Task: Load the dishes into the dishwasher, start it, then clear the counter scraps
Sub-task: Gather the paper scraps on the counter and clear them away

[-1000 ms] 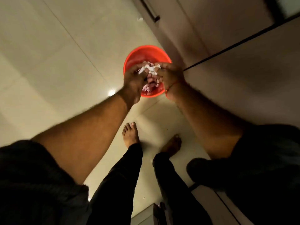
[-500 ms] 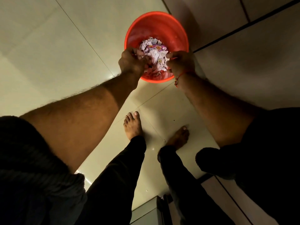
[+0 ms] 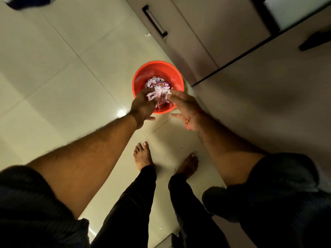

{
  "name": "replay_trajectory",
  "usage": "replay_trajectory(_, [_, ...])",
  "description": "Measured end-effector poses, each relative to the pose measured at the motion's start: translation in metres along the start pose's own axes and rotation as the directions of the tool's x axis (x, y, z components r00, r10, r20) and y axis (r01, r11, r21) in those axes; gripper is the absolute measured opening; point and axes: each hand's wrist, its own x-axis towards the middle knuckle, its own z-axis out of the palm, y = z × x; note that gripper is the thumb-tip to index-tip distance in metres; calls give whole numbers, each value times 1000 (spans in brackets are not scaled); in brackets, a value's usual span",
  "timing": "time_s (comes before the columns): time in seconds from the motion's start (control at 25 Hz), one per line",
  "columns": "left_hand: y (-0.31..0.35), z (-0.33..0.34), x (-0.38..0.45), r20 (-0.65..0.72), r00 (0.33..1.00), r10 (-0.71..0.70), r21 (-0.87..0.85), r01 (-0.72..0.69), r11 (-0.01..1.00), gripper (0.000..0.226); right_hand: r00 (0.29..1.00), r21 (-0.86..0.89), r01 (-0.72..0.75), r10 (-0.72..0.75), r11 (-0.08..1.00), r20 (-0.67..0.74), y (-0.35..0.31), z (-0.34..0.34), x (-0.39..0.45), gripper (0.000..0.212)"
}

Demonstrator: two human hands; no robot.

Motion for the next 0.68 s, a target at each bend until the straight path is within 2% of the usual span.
replay_trajectory(0.04, [16,-19,-8,-23,999,-39,-167,35,985,52,1000,29,-1,0,1000,22,-5,-2,-19,23])
replay_trajectory(0.12, [50,-57,-52,-47,995,89,-351,-100,931,47,999,102,27,-30,994,28,-17,-8,-66,26])
replay_trajectory(0.16, [63,-92,-76,-1,989,150,-482,-132,866,40,999,121,39,-42,992,24,-25,-11,-93,29])
replay_trajectory(0.2, [71,-124,-96,-47,982,184,-685,-165,709,33,998,117,51,-53,992,15,-34,-15,-120,30])
replay_trajectory(0.24, [82,-154,-122,-89,969,230,-758,-216,615,27,998,94,68,-69,993,5,-46,-20,-148,28])
replay_trajectory(0.36, [93,-185,-202,-82,935,346,-766,-281,578,17,986,75,161,-157,984,-57,-81,-42,-232,23])
replay_trajectory(0.48, [111,-202,-267,-59,895,443,-843,-283,458,23,955,88,290,-282,953,-90,-115,-62,-303,22])
replay_trajectory(0.52, [121,-210,-289,-42,881,472,-847,-282,451,24,940,80,333,-325,939,-106,-123,-70,-326,22])
replay_trajectory(0.6, [140,-218,-331,2,852,523,-850,-274,451,26,896,17,423,-416,906,-158,-135,-84,-364,23])
replay_trajectory(0.68, [157,-217,-363,63,806,588,-848,-268,458,26,818,-43,528,-522,848,-243,-144,-103,-394,22])
